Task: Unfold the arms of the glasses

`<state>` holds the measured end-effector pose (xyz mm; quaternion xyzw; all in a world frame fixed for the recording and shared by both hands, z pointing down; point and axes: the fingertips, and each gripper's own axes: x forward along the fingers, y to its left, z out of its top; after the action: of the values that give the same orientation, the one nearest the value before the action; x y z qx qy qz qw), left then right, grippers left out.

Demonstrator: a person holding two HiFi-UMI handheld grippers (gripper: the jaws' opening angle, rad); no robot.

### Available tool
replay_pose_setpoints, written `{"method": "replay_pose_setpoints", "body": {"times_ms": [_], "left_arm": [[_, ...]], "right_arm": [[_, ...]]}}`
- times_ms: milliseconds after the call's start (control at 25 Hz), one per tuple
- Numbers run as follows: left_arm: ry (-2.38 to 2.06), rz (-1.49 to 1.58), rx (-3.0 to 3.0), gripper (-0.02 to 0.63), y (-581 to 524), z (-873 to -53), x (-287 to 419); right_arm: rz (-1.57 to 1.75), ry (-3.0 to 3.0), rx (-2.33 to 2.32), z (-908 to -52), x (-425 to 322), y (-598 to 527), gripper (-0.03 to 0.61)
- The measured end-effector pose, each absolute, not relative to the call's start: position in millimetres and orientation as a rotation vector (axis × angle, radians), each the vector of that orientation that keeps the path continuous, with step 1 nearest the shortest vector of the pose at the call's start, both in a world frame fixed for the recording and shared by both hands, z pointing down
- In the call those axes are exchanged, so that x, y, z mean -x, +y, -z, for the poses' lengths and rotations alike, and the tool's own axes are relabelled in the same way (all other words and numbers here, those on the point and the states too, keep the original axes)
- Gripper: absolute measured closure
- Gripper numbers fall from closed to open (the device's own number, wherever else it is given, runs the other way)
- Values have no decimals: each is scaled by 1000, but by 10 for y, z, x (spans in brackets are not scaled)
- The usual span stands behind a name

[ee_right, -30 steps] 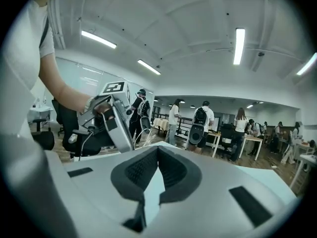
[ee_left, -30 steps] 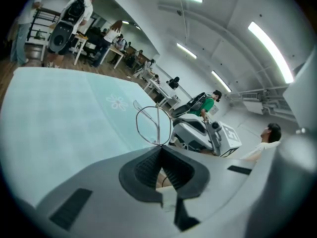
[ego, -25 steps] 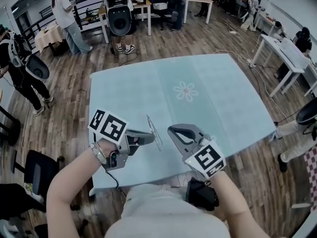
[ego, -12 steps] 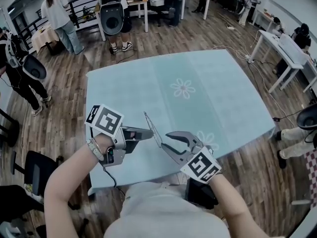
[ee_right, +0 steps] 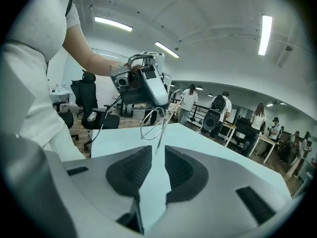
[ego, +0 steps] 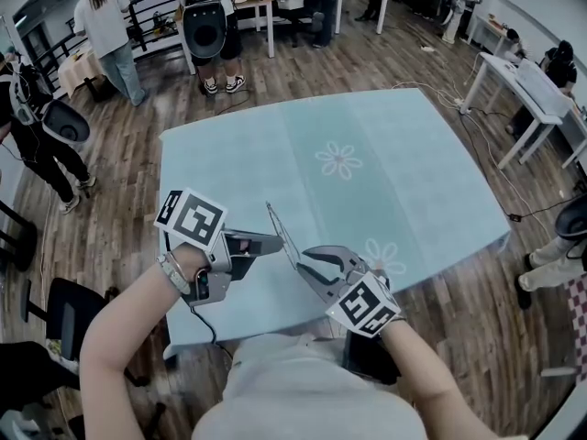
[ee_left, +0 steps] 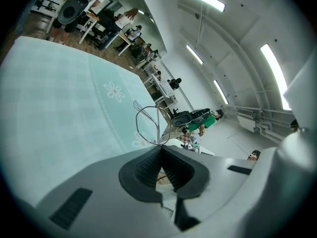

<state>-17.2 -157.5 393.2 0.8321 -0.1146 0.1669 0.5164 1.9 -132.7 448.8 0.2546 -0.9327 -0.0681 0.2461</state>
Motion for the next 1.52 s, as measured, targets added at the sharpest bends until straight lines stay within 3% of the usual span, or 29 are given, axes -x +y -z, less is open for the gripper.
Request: {"method": "replay_pose_setpoints", "body": {"times_ms": [120, 1520], "left_arm": [[-276, -400, -1997, 606, -1552, -3940, 178], [-241, -409, -2004, 606, -1375, -3906, 334]], "right_arm": [[177, -2558, -685, -4523, 20, -1293, 546], [195, -2472, -897, -4305, -395, -1628, 546]]}}
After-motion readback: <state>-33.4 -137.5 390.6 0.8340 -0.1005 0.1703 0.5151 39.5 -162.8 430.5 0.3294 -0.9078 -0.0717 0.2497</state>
